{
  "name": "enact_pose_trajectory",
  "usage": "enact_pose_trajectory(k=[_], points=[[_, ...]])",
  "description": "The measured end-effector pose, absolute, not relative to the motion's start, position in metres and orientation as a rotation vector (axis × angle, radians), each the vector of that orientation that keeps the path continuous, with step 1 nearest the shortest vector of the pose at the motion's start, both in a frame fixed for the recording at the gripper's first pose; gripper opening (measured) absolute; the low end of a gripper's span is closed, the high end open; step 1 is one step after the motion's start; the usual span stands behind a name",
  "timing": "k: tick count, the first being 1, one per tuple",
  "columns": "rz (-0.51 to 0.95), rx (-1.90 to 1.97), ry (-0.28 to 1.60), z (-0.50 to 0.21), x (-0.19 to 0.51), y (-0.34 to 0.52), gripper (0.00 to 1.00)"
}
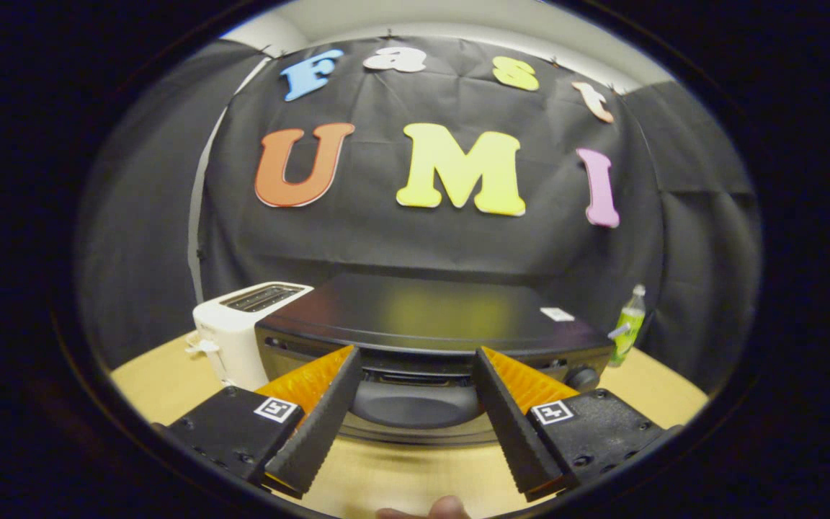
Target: Open the toaster oven, put the food inside, and close the toaster oven door.
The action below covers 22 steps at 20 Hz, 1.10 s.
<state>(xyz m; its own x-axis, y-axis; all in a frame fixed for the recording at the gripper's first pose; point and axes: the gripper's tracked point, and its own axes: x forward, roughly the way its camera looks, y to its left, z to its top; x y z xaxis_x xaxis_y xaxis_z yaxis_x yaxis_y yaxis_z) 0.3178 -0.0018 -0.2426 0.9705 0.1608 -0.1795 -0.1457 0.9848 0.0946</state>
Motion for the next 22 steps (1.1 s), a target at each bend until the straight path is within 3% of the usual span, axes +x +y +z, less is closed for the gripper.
enact_pose_trajectory(k=[7,22], points=[[0.142,0.054,0.228,-0.265,0.266,-0.008,1.00],[0.176,0.047,0.530,-0.351,0.187,-0.015,1.00]])
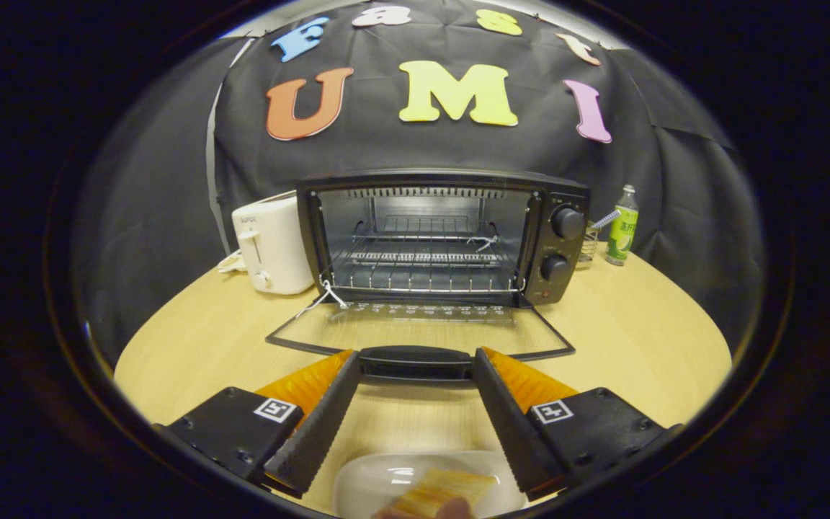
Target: Open the toaster oven, put the food inside, and close the toaster oven door.
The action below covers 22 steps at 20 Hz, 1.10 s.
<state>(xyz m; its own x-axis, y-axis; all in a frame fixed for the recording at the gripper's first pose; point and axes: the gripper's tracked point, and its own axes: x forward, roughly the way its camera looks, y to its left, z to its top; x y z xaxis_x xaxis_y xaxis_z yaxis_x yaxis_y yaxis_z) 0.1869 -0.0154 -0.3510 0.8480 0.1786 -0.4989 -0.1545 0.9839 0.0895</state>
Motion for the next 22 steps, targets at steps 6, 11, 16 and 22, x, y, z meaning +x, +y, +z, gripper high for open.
enact_pose_trajectory(k=[6,11,16,22], points=[[0.191,0.015,0.546,-0.313,0.155,-0.024,1.00],[0.157,0.039,0.520,-0.275,0.104,-0.043,1.00],[0.143,0.030,0.585,-0.282,0.060,-0.052,1.00],[0.130,0.013,0.694,-0.329,0.035,-0.048,1.00]])
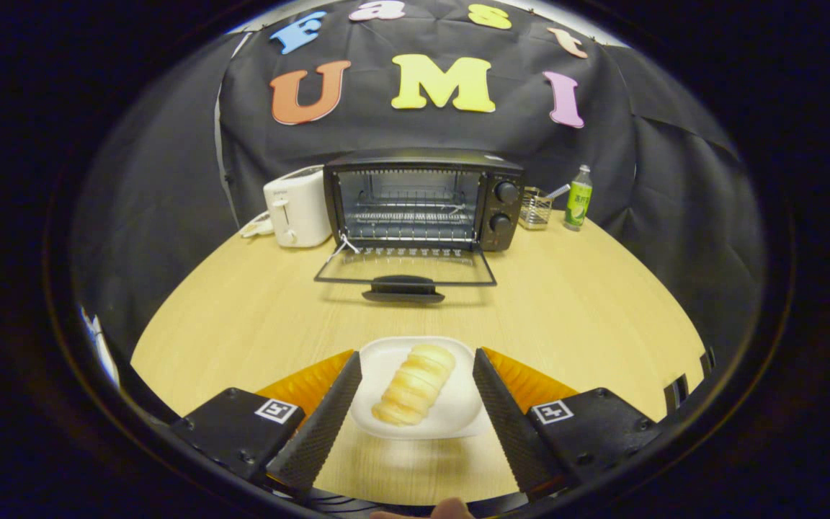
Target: Open the toaster oven, put the food inside, and close the toaster oven door.
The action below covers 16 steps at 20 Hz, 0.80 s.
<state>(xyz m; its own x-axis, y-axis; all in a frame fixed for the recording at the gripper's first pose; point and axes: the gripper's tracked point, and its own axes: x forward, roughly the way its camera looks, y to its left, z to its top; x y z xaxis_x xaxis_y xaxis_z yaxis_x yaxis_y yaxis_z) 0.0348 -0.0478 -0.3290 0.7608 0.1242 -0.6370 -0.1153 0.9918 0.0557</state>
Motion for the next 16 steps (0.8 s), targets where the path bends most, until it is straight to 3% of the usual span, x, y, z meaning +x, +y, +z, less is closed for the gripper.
enact_pose_trajectory(k=[6,16], points=[[0.094,0.047,0.792,-0.376,0.036,-0.049,0.99],[0.113,0.164,0.879,-0.399,0.040,-0.039,0.81]])
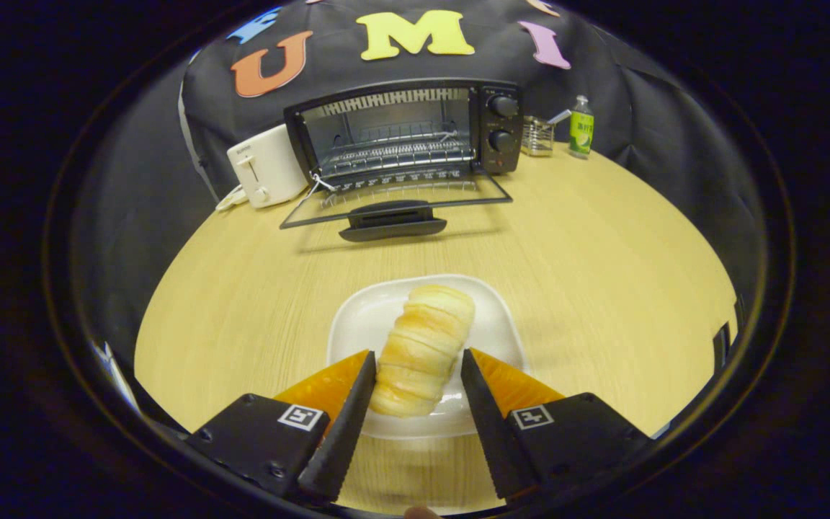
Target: Open the toaster oven, put the food inside, and close the toaster oven door.
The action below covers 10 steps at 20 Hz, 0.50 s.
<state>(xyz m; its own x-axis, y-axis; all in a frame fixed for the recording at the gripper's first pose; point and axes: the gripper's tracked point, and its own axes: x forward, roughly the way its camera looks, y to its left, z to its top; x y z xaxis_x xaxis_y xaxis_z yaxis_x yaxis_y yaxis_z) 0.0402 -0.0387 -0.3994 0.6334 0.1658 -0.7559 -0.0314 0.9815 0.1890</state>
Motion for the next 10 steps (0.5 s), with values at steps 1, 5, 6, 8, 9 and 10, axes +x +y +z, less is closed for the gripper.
enact_pose_trajectory(k=[1,5,6,8,9,10], points=[[0.114,0.167,0.888,-0.401,0.039,-0.041,0.77],[0.113,0.199,0.916,-0.396,0.039,-0.042,0.47],[0.108,0.188,0.912,-0.391,0.042,-0.043,0.43],[0.107,0.172,0.887,-0.376,0.045,-0.042,0.39],[0.112,0.172,0.872,-0.366,0.047,-0.038,0.39],[0.119,0.171,0.857,-0.358,0.049,-0.035,0.39]])
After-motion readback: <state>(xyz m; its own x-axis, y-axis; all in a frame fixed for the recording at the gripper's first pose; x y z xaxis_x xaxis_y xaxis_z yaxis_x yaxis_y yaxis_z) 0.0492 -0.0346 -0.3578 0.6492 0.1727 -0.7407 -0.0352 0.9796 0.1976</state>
